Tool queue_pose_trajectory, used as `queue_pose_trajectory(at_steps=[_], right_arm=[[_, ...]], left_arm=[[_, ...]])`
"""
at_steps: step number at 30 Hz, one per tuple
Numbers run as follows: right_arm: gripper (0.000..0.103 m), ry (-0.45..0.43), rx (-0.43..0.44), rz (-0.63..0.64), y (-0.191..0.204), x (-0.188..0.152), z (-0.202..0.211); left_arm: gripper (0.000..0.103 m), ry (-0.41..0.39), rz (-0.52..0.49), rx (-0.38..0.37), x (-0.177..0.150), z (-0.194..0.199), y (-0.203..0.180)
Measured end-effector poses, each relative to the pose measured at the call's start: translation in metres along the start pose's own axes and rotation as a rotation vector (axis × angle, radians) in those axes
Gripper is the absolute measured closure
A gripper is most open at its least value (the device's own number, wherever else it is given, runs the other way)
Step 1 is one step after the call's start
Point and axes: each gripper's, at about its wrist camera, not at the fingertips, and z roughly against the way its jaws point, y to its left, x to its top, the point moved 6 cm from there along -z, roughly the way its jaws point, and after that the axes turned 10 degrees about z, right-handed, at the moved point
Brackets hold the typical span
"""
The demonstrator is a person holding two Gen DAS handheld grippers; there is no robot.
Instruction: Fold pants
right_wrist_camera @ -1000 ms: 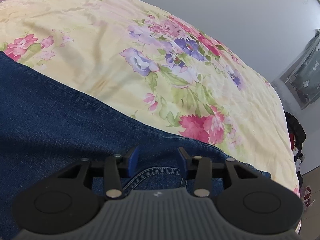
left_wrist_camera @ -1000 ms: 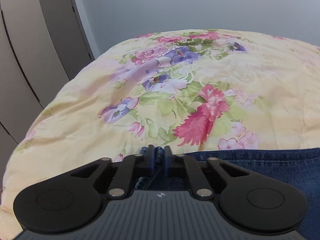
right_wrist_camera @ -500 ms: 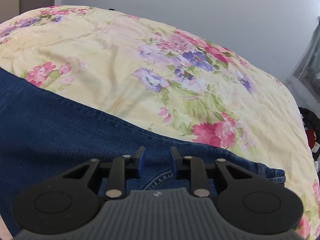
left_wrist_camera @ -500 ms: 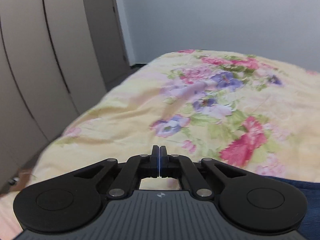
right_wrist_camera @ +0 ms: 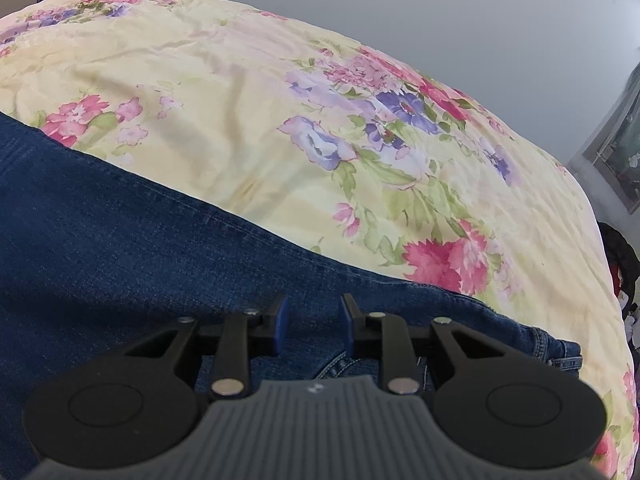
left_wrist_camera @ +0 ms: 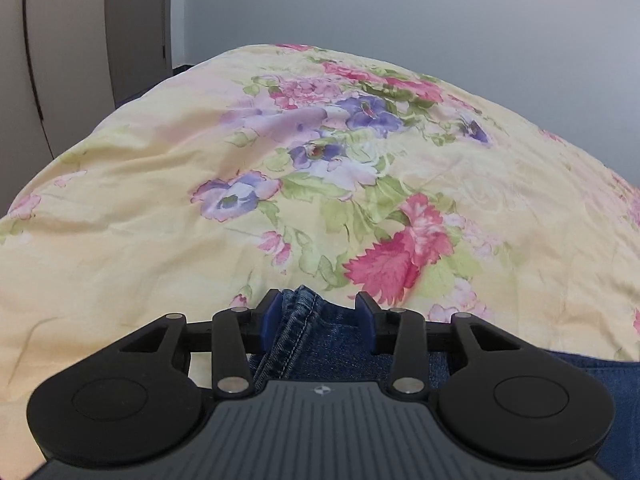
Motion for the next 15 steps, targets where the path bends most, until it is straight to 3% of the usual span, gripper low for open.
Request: queue_pose_trajectory(at_steps=[2,3,4,7,9,14,15], right_arm=[[0.082,0.005,0.0,0.004,0.0,0.0,-0.003],[0.082,0.007,-0.002,0.009,0.001,0.0,-0.004],[0.082,0.008,-0.004,0.011,0.002,-0.001,-0.006],[0.082,-0.008,-0.01,0.004,0.002,0.0,-0.002],[0.082,-0.045,0.003,-0.009,0.001,0.003,0.007],[0.088,-0.105,0.089,-0.053,0.006,0.014,0.02],[0.097,-0.092,0.101,-0.039,0.011,0.015,0.015]], left_arm=[[0.067,0.004,-0.087,0.061,-0.007,-0.005,-0.007],[0.089,-0.013,-0.132,0.128,-0.009,-0.006,-0.009],[0.093,-0.043,-0.164,0.141,-0.01,-0.003,-0.015],[0.095,-0.151,-0.264,0.236,-0.012,0.011,-0.032],[0.097,-0.193,-0.252,0.255,-0.006,0.017,-0.031],[0.097,-0.161,-0.259,0.335,-0.01,-0.005,-0.03],[0.097,-0.152,-0.258,0.349,-0.013,-0.012,-0.031]])
